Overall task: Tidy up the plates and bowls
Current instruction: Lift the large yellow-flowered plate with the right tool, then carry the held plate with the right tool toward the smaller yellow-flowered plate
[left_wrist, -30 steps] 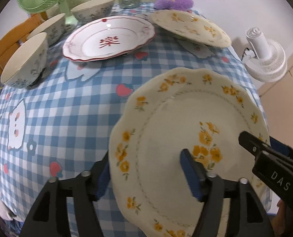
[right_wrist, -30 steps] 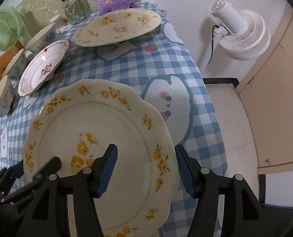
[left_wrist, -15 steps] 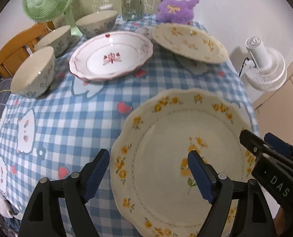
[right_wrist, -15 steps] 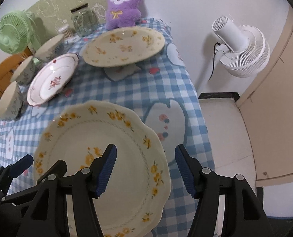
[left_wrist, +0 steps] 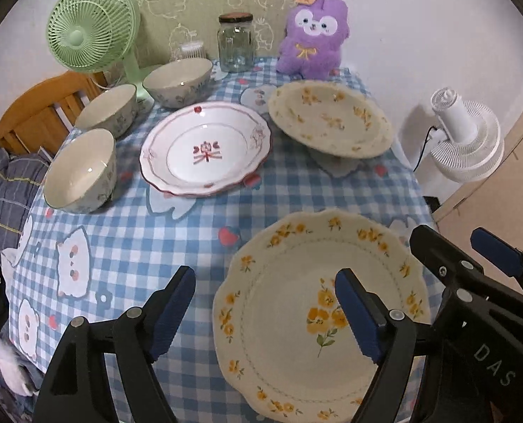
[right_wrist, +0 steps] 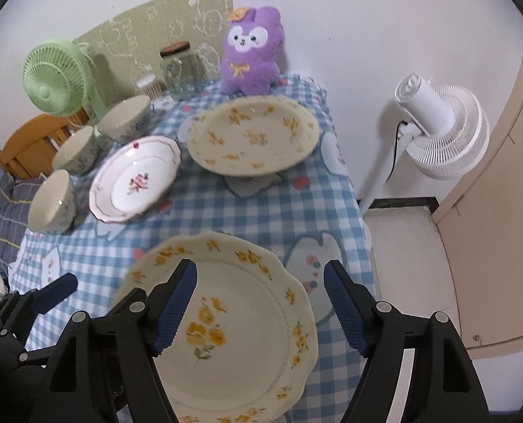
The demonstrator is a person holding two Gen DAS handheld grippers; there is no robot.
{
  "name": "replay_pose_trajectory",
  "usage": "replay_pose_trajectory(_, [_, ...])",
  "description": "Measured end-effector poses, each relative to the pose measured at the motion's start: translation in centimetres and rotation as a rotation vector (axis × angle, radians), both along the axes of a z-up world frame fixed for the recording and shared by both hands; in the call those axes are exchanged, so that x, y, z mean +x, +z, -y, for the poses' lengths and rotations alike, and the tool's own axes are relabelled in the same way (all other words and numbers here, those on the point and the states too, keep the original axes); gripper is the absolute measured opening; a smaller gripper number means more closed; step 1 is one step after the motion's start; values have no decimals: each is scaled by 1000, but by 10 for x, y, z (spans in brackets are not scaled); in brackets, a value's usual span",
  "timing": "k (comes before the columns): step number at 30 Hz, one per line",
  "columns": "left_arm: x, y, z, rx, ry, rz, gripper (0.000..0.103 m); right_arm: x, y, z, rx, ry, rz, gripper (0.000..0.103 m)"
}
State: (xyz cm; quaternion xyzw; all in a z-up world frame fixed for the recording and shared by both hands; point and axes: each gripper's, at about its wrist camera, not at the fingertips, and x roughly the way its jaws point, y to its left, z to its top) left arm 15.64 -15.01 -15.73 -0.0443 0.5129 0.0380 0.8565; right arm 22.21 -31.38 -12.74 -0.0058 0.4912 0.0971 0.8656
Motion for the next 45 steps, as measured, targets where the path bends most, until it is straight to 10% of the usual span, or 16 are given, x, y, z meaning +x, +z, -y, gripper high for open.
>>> replay_pose_trajectory(25, [27,86,-41,8,-140,124,84,-8,99,-43,8,-165,182,78])
replay_pose_trajectory(45, [132,63,0,8,-67,86,84,115,71,-10,39,-44,124,78])
